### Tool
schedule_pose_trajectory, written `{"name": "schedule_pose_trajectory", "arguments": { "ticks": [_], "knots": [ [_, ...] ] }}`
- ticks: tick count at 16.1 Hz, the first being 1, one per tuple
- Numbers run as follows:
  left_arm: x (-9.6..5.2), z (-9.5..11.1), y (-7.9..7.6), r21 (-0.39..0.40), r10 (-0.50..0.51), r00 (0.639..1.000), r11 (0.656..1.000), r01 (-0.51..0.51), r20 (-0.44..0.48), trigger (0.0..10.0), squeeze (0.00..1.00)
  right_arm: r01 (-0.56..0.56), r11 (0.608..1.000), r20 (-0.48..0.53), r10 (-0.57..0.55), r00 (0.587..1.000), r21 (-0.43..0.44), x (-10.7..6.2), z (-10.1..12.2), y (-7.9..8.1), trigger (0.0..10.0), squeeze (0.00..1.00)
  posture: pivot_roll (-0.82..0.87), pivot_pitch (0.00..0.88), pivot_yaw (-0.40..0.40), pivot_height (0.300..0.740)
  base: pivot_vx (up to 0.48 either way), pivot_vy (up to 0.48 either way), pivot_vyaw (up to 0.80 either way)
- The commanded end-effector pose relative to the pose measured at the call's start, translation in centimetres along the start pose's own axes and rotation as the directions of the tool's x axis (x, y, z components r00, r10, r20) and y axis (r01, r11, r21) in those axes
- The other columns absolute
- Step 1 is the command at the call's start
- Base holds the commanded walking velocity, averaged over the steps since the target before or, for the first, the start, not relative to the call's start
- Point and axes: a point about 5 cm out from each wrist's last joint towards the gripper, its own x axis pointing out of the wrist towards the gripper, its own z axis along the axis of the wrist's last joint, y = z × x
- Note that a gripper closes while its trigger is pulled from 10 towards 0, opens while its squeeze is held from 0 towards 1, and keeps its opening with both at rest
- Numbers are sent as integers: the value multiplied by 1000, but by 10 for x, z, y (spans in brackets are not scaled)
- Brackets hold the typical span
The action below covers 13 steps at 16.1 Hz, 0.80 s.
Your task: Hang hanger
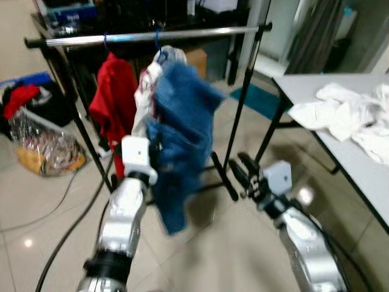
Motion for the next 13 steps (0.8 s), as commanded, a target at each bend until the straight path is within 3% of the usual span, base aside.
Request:
{"name": "schedule_pose_trajectory", "arguments": {
  "ticks": [1, 11, 13],
  "knots": [
    [6, 11, -12, -5, -36, 998, 999, 36, 51, 10000, 0, 30, 999, 2, -30, 1000, -11, -4, 1, -9, 10000, 0, 33, 0, 1, 723, 371, 0, 0],
    [6, 11, -12, -4, -42, 998, 999, 42, 51, 10000, 0, 47, 999, -16, -47, 999, -11, -2, -1, -11, 10000, 0, 37, 0, 3, 723, 366, 0, -104],
    [7, 11, -11, -3, -44, 998, 999, 44, 51, 10000, 0, 47, 999, -26, -47, 999, -7, -1, -2, -11, 10000, 0, 37, 0, 4, 723, 368, 0, -584]
  ]
}}
